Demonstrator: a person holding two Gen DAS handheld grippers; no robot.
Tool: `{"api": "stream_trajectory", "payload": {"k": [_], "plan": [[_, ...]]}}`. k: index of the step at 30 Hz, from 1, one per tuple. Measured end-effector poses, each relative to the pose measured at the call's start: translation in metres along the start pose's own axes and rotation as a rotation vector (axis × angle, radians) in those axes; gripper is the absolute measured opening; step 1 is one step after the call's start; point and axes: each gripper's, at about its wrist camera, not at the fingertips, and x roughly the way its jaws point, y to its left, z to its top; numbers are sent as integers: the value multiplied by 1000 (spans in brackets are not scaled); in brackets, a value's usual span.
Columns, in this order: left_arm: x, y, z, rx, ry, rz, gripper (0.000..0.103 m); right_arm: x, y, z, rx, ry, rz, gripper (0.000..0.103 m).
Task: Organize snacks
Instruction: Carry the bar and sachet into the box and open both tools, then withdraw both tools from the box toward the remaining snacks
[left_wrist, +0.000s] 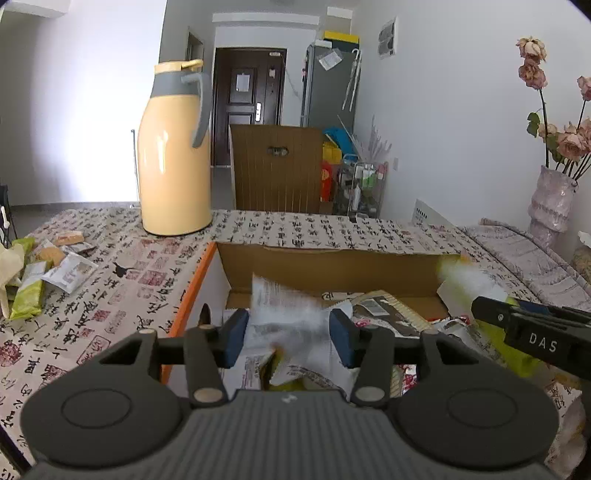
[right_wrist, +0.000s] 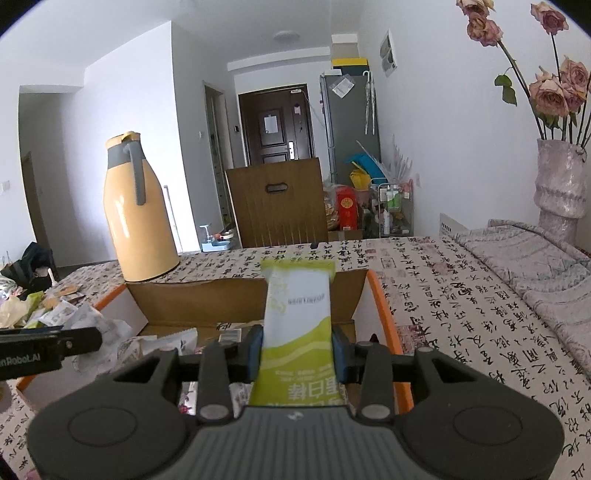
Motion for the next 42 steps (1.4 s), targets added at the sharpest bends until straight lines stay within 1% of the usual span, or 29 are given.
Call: {"api": "stream_trajectory", "payload": {"k": [2, 3, 4, 5, 6, 7, 8, 9, 10, 17, 24, 33, 42], "plan": [[-2, 0, 0, -6, -9, 2, 71, -3, -1, 0, 5, -9, 1, 41], [-4, 1, 0, -8, -19, 12, 75, -5, -1, 0, 7, -14, 0, 44], [-5, 1, 0, -10, -25, 17, 80, -7, -2, 0, 12, -19, 6, 52], [-6, 1, 1, -14, -30, 18, 85, -8, -2, 0, 15, -24, 8, 58], [-7, 2, 1, -19, -33, 22, 89, -10, -2, 0, 18, -32, 5, 72], [-9, 2, 1, -24, -39, 28, 99, -12, -3, 0, 19, -38, 3, 86], [-10, 2, 1, -31, -48, 39, 103, -13, -3, 0, 21, -46, 3, 91], [-12, 3, 1, -38, -56, 51, 103, -14, -3, 0, 23, -51, 5, 100], [-12, 3, 2, -41, -53, 49, 103, -16, -3, 0, 25, -56, 6, 103], [-14, 6, 3, -55, -45, 46, 103, -18, -5, 1, 34, -65, -3, 103], [-23, 3, 10, -62, -43, 42, 103, -26, -1, 8, 20, -75, -16, 103], [-53, 1, 13, -54, -66, 29, 103, -62, 5, 15, -11, -102, -31, 103], [-85, 4, 2, -48, -71, 25, 103, -98, 13, 2, -26, -99, -24, 103]]}}
